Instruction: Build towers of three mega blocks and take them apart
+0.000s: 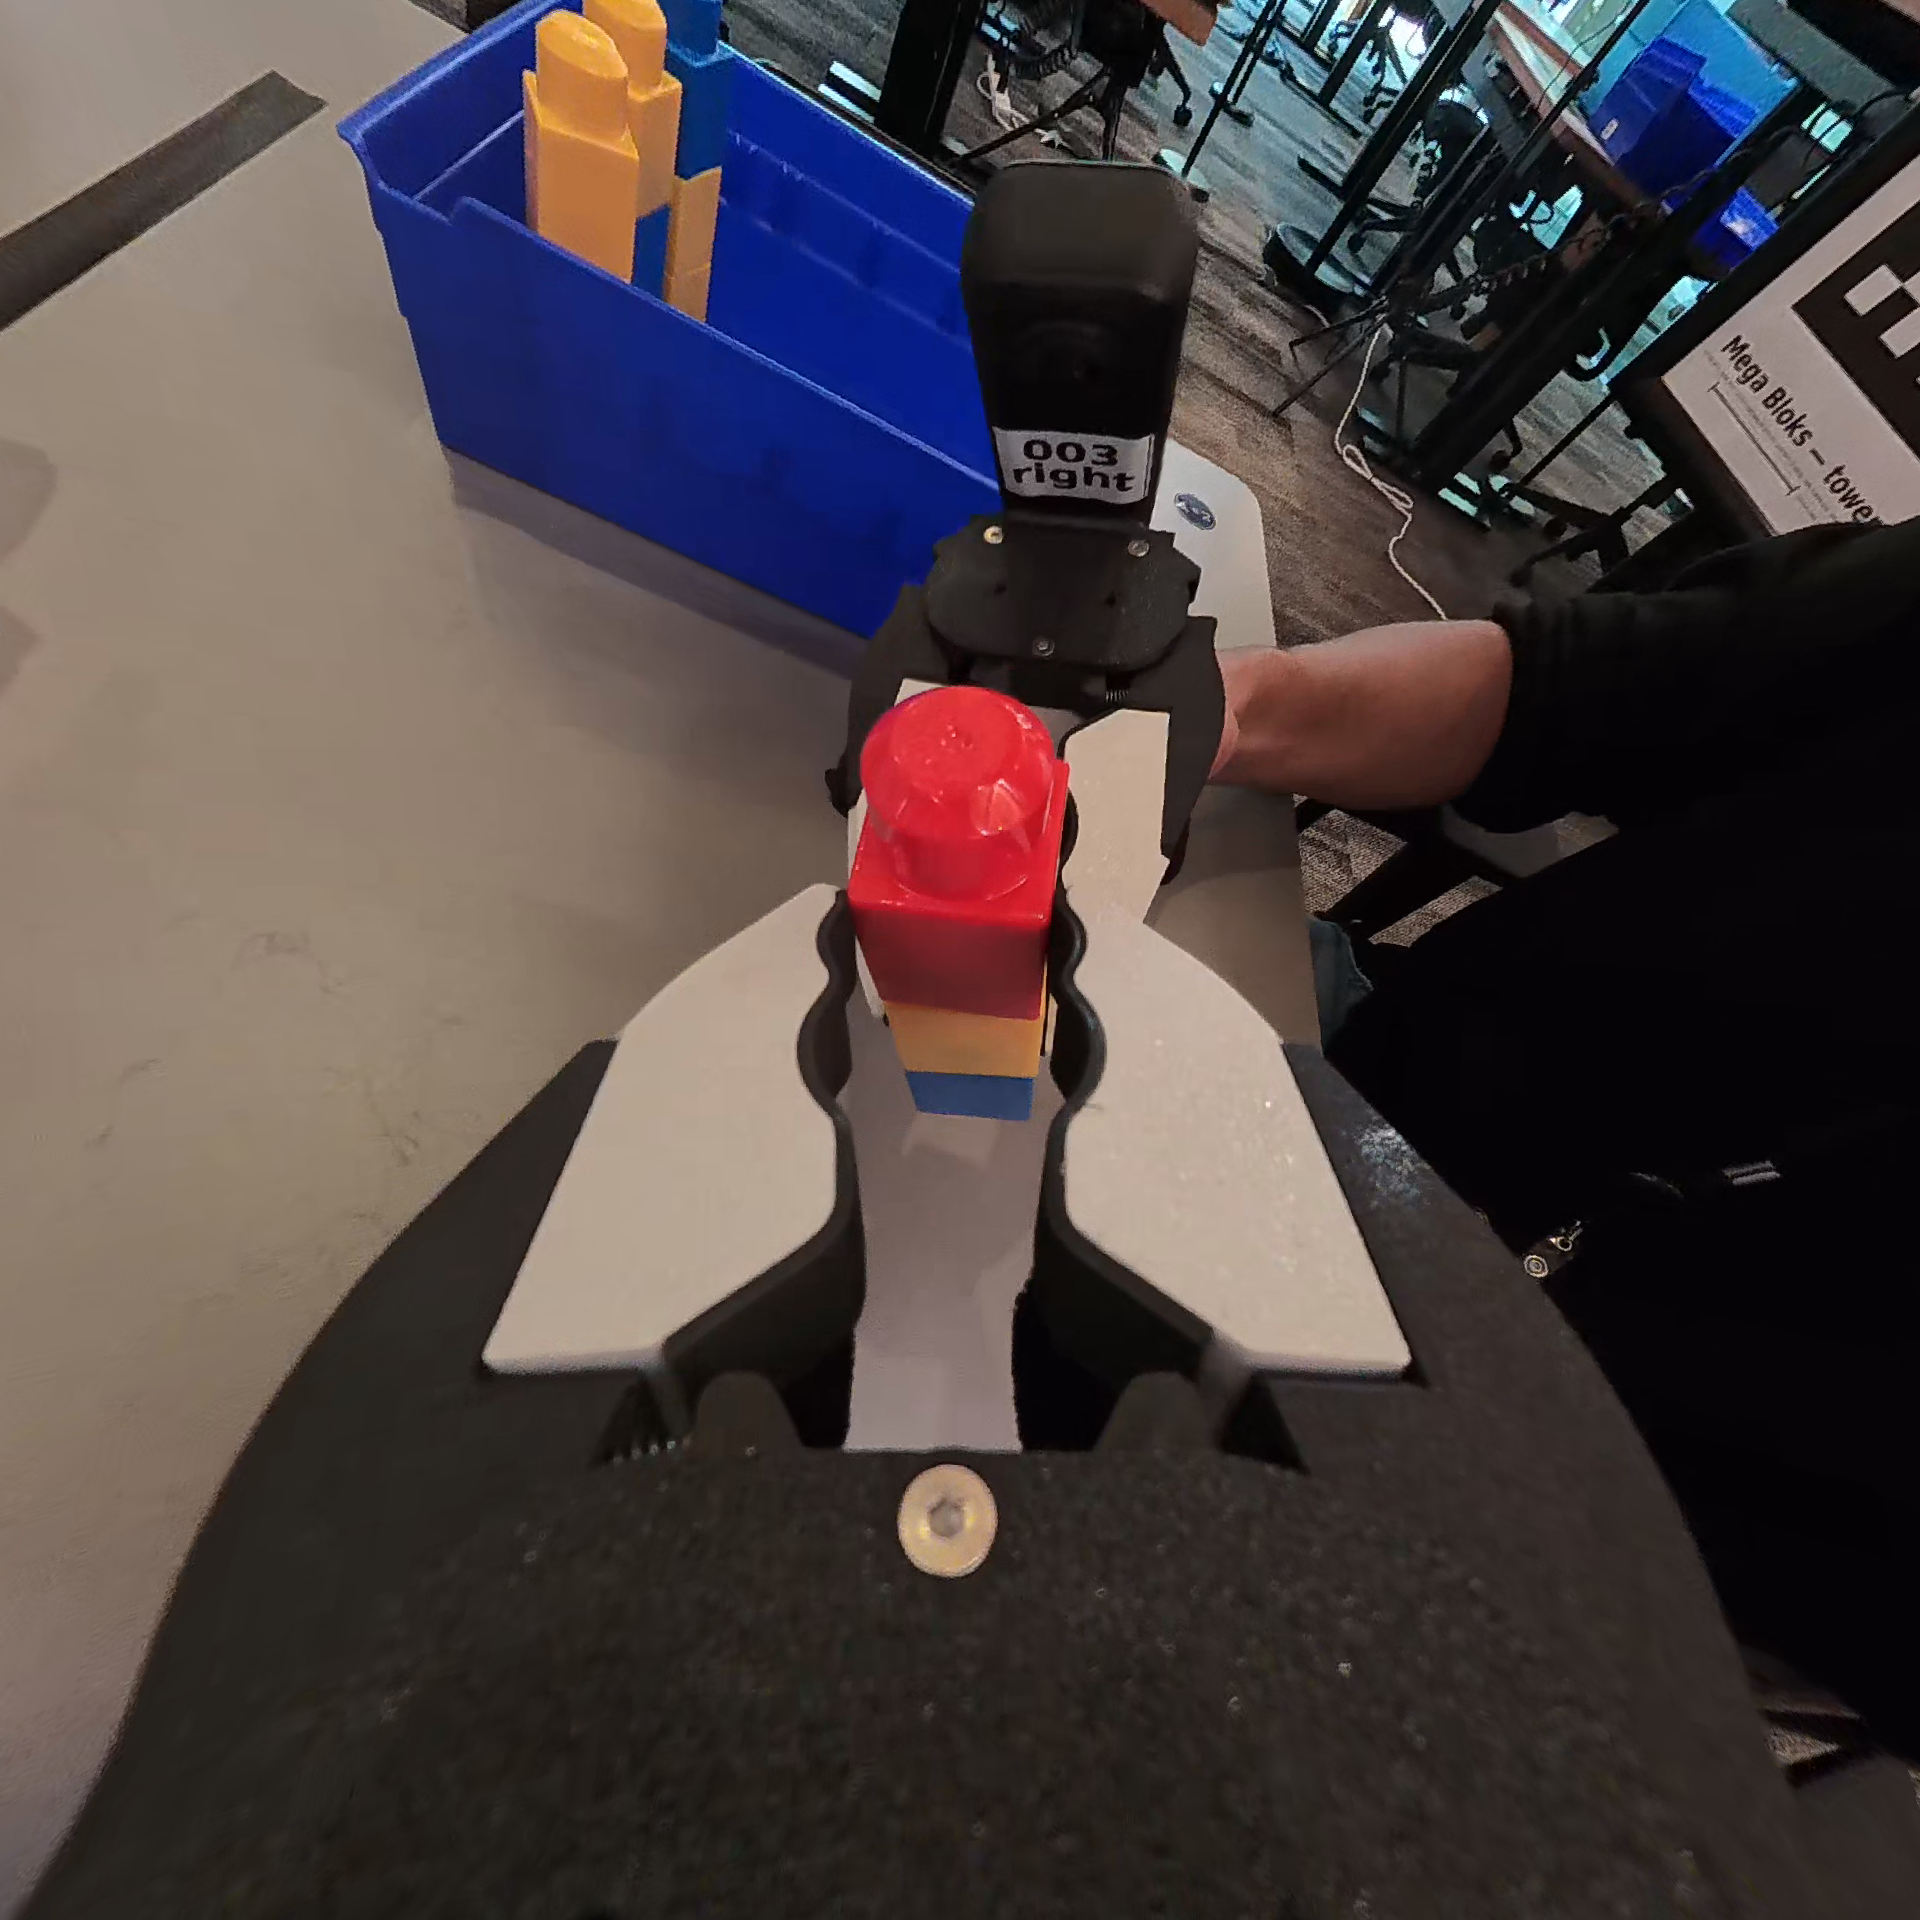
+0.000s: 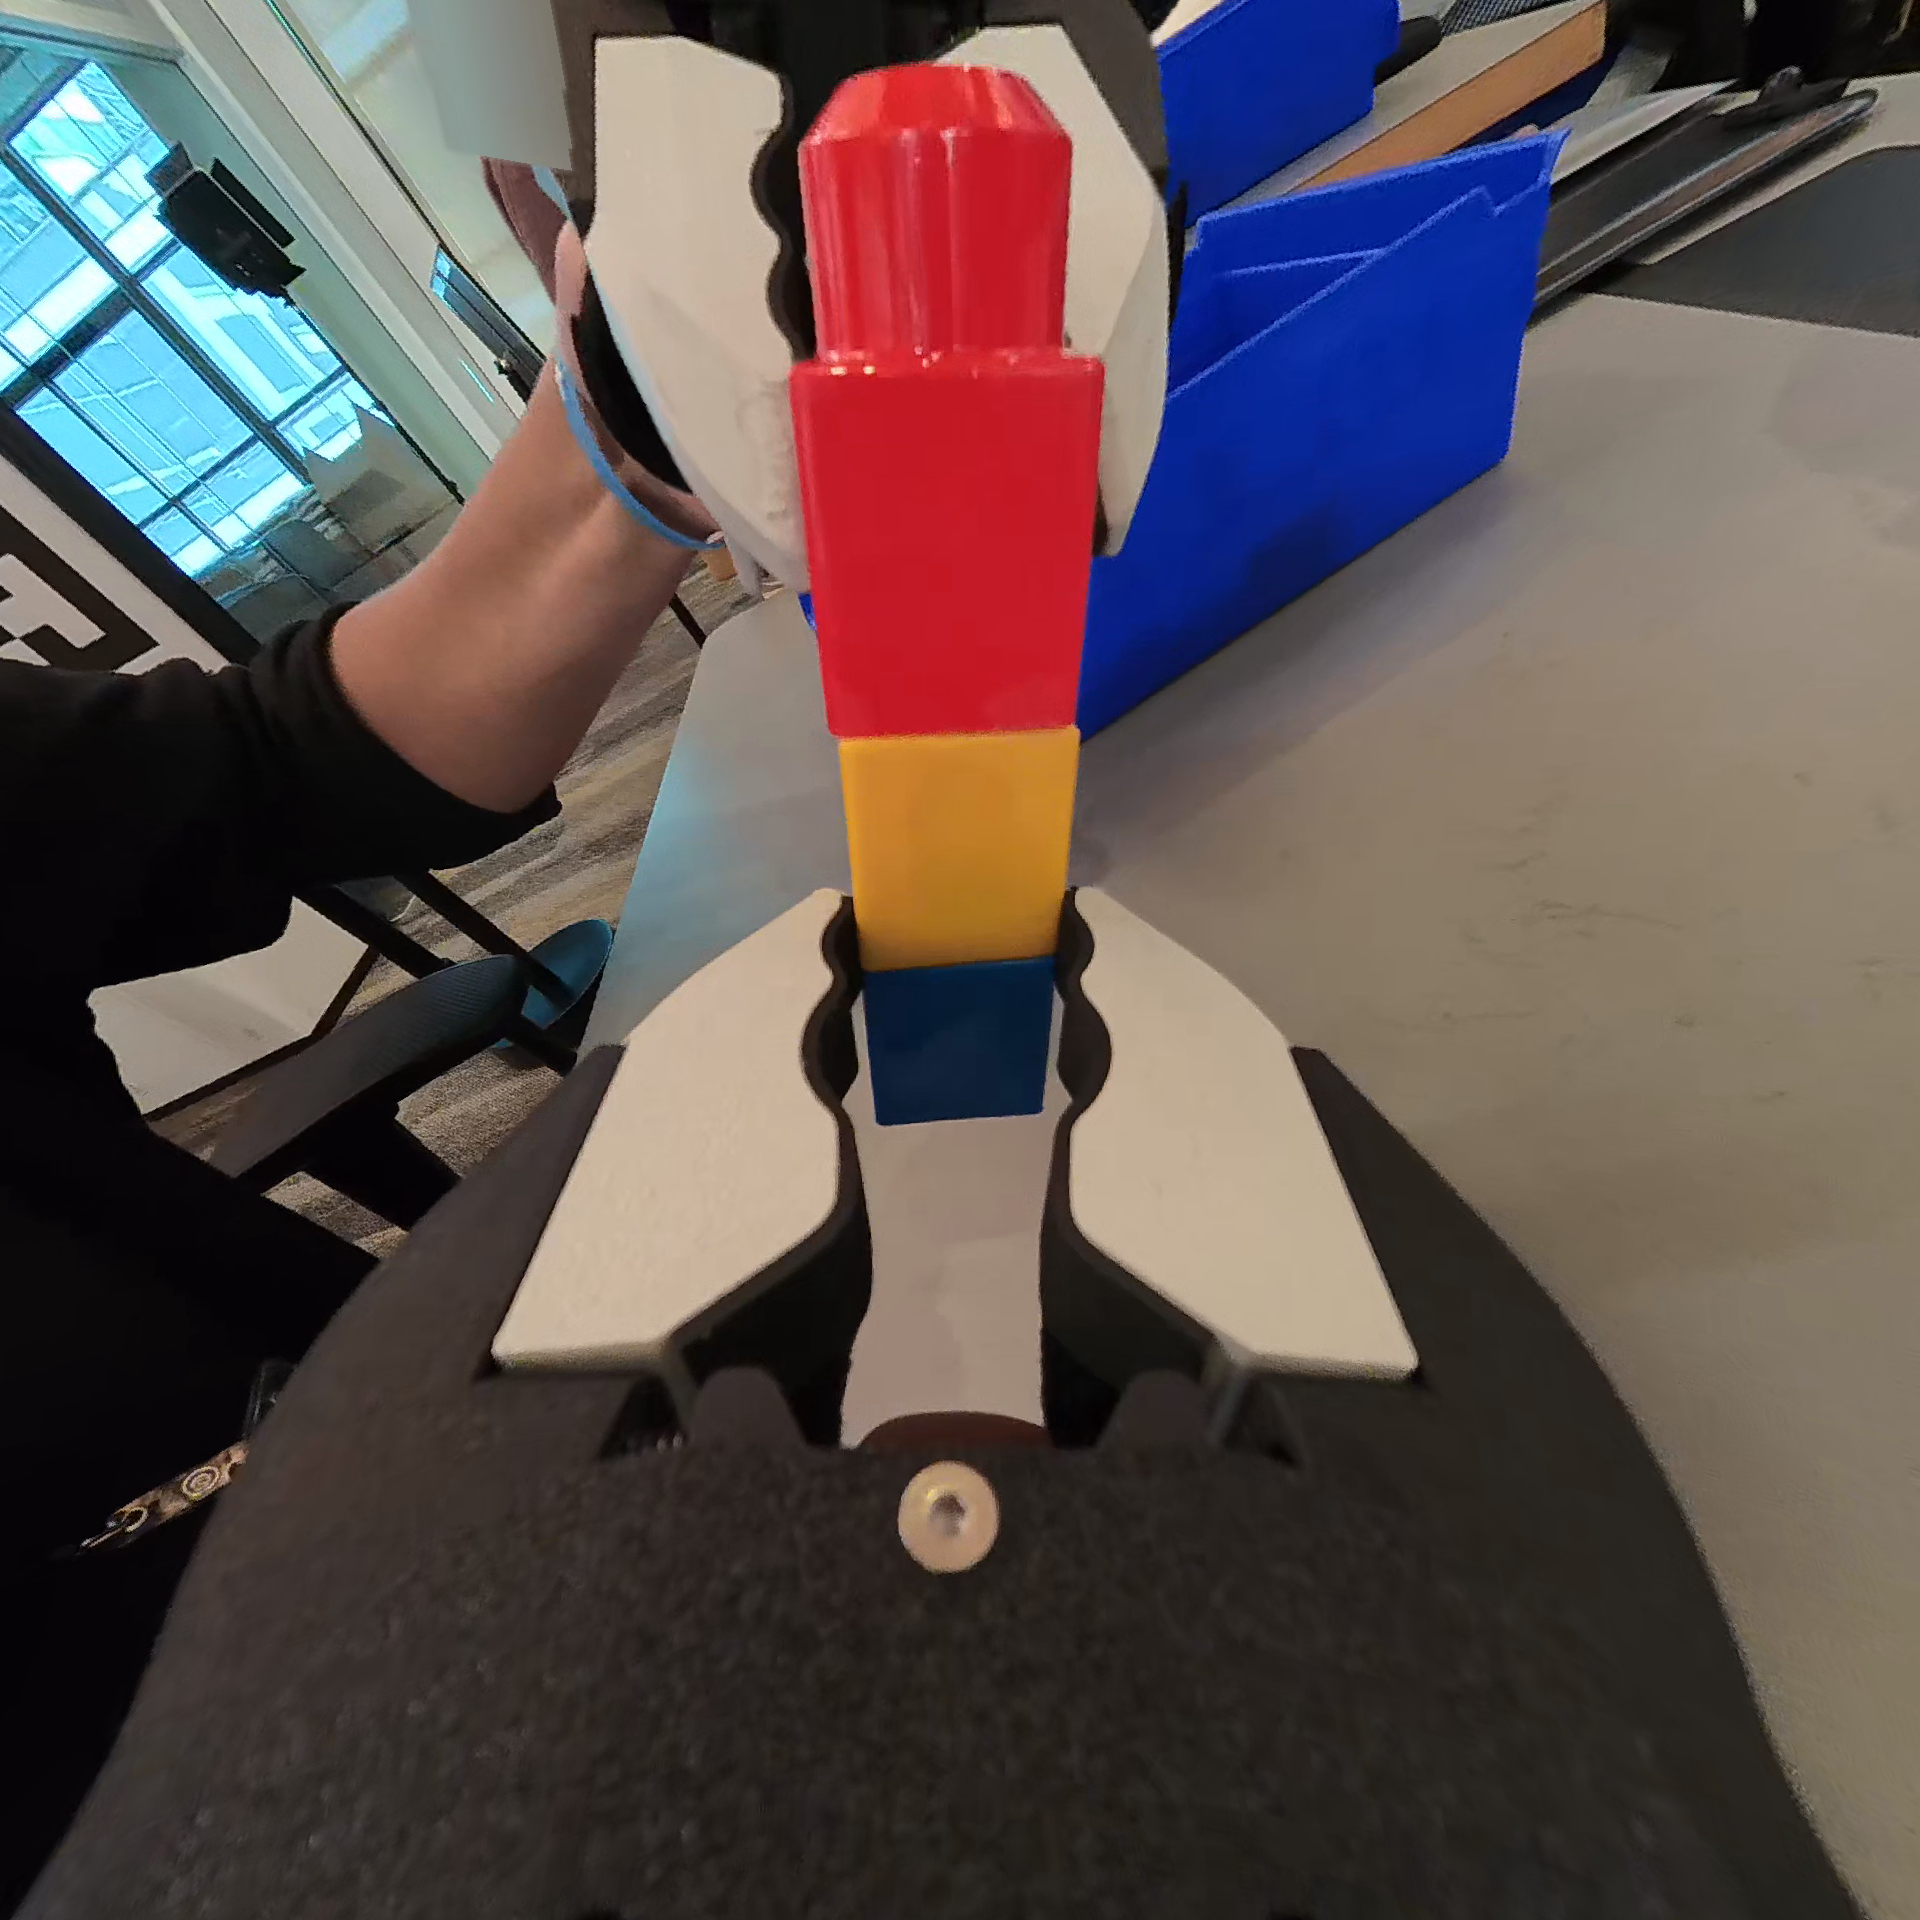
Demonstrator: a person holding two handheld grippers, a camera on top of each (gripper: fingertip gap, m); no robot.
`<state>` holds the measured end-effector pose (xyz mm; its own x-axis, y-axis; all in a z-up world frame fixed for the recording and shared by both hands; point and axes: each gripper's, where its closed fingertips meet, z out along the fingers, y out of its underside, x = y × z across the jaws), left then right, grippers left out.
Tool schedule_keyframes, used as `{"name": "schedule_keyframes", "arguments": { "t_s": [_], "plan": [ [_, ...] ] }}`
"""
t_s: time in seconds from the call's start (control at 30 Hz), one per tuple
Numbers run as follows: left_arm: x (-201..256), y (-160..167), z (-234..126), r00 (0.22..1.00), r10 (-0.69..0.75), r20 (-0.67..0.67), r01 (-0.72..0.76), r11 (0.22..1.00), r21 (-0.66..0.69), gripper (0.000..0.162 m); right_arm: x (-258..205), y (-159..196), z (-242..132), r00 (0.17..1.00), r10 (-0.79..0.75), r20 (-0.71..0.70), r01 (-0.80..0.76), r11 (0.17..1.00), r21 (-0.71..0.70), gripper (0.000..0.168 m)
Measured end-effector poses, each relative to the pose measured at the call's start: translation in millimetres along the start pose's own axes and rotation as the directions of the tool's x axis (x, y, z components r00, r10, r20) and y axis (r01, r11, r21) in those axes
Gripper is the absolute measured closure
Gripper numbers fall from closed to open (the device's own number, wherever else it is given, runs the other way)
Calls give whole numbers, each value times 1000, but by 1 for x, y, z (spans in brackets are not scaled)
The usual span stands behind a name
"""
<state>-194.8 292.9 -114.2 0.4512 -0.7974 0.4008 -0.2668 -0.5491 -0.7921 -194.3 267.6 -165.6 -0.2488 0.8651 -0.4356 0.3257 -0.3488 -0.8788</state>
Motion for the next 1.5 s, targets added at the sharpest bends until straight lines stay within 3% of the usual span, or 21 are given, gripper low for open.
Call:
{"name": "schedule_keyframes", "arguments": {
  "t_s": [0.23, 0.37, 0.5, 0.6, 0.7, 0.9, 1.27, 1.4, 1.5],
  "plan": [
    [-7, 1, -3, 998, -64, 24, 62, 996, 61, 127, 6, -2, 0, 999, 25, -21, -25, 1000, 13, 132],
    [-25, -9, -7, 979, -156, 129, 129, 972, 194, 127, 27, -6, -6, 979, -29, -204, 30, 1000, 1, 123],
    [-50, -18, -22, 913, -301, 276, 187, 909, 373, 127, 43, -21, -18, 839, -227, -494, 220, 973, -73, 110],
    [-61, -10, -19, 845, -394, 361, 237, 882, 408, 127, 42, -39, -19, 707, -306, -638, 307, 945, -112, 110],
    [-57, -6, -6, 832, -417, 365, 265, 878, 398, 126, 46, -48, -13, 616, -344, -709, 331, 929, -164, 112],
    [-46, -5, 3, 818, -461, 344, 304, 855, 421, 127, 53, -53, -11, 529, -367, -766, 312, 923, -227, 131],
    [-37, -2, 13, 823, -382, 420, 217, 896, 388, 125, 56, -37, -16, 633, -261, -729, 197, 965, -175, 133],
    [-30, -5, 19, 857, -371, 358, 232, 897, 376, 117, 54, -36, -22, 648, -241, -723, 196, 970, -147, 133],
    [-17, -14, 4, 885, -383, 264, 242, 864, 443, 114, 47, -41, -35, 644, -237, -728, 217, 968, -124, 133]
  ]
}}
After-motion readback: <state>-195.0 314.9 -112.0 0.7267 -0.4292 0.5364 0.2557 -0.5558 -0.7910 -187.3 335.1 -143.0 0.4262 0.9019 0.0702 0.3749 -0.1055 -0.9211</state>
